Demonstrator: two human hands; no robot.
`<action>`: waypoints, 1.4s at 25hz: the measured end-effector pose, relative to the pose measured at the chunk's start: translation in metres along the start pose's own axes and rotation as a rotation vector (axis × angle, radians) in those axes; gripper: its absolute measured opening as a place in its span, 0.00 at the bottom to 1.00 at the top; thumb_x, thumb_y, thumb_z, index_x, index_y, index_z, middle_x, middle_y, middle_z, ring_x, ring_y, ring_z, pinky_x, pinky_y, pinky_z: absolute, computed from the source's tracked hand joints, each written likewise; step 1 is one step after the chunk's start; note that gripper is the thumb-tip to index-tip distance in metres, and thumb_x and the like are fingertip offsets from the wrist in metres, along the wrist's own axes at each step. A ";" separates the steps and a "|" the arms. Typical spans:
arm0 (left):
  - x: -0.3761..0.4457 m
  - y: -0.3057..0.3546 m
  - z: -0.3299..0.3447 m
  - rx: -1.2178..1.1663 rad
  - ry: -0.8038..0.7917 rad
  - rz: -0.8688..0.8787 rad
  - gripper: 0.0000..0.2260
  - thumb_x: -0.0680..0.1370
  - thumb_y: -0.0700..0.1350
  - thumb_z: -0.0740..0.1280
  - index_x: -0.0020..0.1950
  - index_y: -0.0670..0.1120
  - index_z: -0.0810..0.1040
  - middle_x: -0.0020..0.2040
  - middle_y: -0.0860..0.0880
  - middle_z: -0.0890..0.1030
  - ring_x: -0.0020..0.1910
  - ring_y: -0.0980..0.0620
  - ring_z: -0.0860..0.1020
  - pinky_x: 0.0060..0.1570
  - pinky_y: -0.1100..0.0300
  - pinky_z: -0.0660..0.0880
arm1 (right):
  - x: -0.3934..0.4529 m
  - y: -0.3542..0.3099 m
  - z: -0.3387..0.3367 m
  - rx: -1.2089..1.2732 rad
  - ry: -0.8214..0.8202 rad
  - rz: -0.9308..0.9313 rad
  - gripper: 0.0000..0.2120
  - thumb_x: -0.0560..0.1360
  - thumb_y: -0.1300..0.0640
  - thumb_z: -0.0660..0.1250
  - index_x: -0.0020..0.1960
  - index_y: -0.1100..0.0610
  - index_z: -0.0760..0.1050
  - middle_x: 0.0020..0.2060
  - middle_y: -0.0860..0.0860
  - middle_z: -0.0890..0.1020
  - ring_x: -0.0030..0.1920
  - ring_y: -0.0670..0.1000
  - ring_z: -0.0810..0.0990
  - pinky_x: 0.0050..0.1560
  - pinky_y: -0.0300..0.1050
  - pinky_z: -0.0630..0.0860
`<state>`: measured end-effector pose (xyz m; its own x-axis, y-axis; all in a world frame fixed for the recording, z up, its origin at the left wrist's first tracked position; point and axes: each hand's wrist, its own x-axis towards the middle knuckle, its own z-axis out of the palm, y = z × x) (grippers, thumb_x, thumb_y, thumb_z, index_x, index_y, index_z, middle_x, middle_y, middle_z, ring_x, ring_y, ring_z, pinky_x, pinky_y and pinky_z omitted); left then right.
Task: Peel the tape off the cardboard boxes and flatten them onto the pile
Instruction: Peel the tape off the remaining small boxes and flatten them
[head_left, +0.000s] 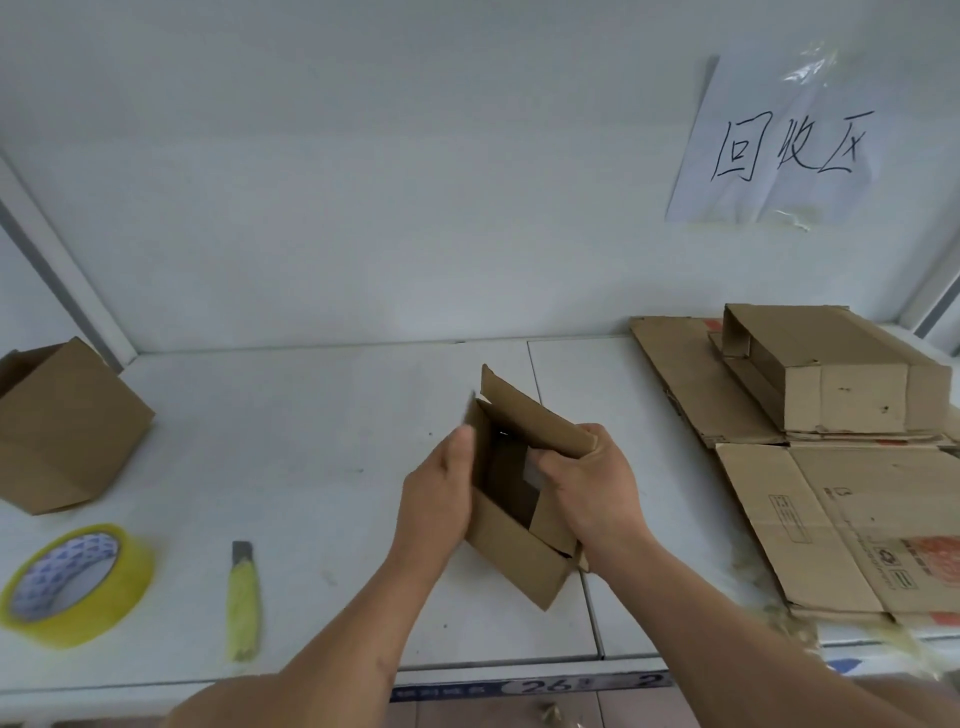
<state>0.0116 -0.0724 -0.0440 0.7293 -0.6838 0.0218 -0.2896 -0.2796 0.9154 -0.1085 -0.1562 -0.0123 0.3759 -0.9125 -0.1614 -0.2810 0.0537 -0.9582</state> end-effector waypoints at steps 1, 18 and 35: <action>0.000 0.000 0.000 -0.100 0.049 -0.065 0.25 0.79 0.66 0.48 0.46 0.51 0.77 0.44 0.52 0.78 0.46 0.55 0.76 0.46 0.57 0.73 | -0.003 -0.002 0.000 -0.016 -0.003 0.010 0.08 0.73 0.56 0.70 0.50 0.49 0.73 0.42 0.49 0.80 0.41 0.47 0.78 0.35 0.41 0.72; 0.027 -0.021 -0.016 -0.500 -0.058 -0.483 0.24 0.75 0.65 0.66 0.58 0.46 0.81 0.55 0.46 0.84 0.53 0.46 0.82 0.59 0.46 0.76 | -0.021 0.052 0.045 -0.691 -0.573 -0.490 0.26 0.83 0.42 0.45 0.80 0.46 0.49 0.77 0.37 0.43 0.75 0.36 0.36 0.77 0.48 0.40; 0.030 -0.054 -0.007 -0.223 0.143 -0.176 0.23 0.77 0.67 0.55 0.47 0.51 0.81 0.46 0.53 0.83 0.47 0.56 0.80 0.47 0.60 0.75 | 0.056 0.009 0.018 -0.431 -0.170 0.217 0.40 0.78 0.31 0.43 0.74 0.59 0.65 0.70 0.56 0.71 0.69 0.57 0.69 0.68 0.54 0.64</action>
<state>0.0534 -0.0731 -0.0897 0.8402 -0.5324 -0.1028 -0.0197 -0.2194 0.9754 -0.0745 -0.1997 -0.0343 0.3967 -0.8180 -0.4165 -0.6939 0.0298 -0.7194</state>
